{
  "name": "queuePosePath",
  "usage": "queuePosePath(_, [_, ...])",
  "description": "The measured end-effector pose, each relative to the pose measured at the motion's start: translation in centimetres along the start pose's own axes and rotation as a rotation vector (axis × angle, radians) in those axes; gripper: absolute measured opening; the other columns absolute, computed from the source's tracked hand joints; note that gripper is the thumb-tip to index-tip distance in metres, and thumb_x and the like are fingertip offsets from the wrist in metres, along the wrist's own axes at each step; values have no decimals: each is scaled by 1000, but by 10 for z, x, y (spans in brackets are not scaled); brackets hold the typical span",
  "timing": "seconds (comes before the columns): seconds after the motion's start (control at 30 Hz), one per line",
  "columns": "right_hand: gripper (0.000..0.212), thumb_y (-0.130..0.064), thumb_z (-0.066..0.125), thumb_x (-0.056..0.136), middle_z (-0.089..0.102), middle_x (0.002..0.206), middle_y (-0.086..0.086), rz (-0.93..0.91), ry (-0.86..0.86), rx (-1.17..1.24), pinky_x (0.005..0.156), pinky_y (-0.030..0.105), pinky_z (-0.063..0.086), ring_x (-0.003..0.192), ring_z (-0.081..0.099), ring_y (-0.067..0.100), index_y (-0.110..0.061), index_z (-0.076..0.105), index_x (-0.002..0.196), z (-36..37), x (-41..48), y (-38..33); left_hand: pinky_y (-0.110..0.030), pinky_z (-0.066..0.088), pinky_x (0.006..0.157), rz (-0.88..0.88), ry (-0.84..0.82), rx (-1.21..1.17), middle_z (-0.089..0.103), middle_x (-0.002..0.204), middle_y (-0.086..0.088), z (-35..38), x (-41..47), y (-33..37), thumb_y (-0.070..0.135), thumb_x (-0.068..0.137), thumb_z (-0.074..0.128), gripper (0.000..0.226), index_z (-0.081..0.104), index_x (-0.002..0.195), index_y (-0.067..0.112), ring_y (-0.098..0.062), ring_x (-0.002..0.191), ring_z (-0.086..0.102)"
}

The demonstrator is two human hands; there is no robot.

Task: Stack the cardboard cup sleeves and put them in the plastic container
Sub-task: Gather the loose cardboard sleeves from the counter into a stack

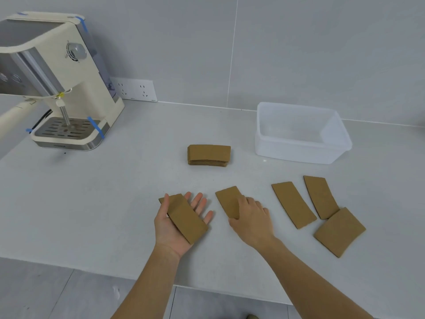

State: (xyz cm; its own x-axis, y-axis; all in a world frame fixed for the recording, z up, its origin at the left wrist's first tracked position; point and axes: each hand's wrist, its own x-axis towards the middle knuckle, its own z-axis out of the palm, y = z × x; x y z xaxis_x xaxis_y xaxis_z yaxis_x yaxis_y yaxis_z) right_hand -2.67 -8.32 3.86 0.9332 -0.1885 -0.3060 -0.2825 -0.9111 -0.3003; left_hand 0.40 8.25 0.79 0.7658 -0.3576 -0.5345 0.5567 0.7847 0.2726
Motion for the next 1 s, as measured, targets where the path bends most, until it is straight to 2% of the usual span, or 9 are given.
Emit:
queuePosePath(0.1, [54,-33,55,86,52,126,9,59,-24,245,99,38,41,118,49,26,-12,38,133,-20,-1,-6,-55,44,97,-15,-11,-3,66,121,-16,7,0,-4,57,80,54,65,56,126,12,-31,115,59])
queuePosePath(0.2, [51,-33,55,87,52,126,8,-6,40,282,98,36,42,117,49,25,-13,41,131,-36,-5,-15,-55,43,98,-27,-13,7,67,120,-16,16,0,-10,57,80,54,64,56,126,13,-31,114,60])
queuePosePath(0.37, [48,-35,55,85,52,126,4,-132,139,354,98,34,40,115,48,21,-14,45,128,-44,-19,-31,-42,53,77,-38,-27,123,71,109,-11,28,1,-21,62,78,52,64,62,120,15,-29,98,65])
queuePosePath(0.4, [49,-35,55,85,51,128,3,-151,147,362,99,34,40,116,47,21,-14,45,129,-43,-21,-33,-41,54,79,-46,-39,141,72,106,-11,31,1,-24,63,76,53,63,64,117,15,-30,96,66])
queuePosePath(0.47, [49,-34,55,85,50,129,3,-173,146,370,100,35,40,117,47,20,-15,44,129,-38,-26,-36,-43,48,92,-67,-65,155,71,107,-10,34,2,-28,63,70,58,63,68,111,16,-29,100,65])
queuePosePath(0.57, [51,-35,55,85,47,132,6,-177,110,357,101,37,39,121,44,22,-15,42,130,-27,-30,-37,-44,35,109,-99,-108,156,66,122,-8,40,4,-36,61,66,59,66,66,115,17,-27,116,59])
queuePosePath(0.63, [53,-33,55,86,42,139,8,-162,74,364,105,39,37,127,39,24,-16,39,134,-23,-32,-34,-44,35,109,-111,-142,149,62,128,-10,43,5,-41,61,70,57,71,59,124,16,-27,121,56])
queuePosePath(0.73, [49,-30,55,86,46,136,7,-167,52,344,104,35,35,126,40,23,-15,42,131,-20,-33,-26,-46,38,106,-122,-160,162,61,130,-10,44,6,-47,62,72,56,73,54,130,17,-28,120,57])
queuePosePath(1.0, [45,-32,53,87,49,129,7,-146,-3,337,100,35,36,119,44,23,-14,46,128,-21,-36,0,-45,45,96,-213,-115,226,63,127,-9,52,10,-67,52,74,58,67,56,129,15,-27,119,58])
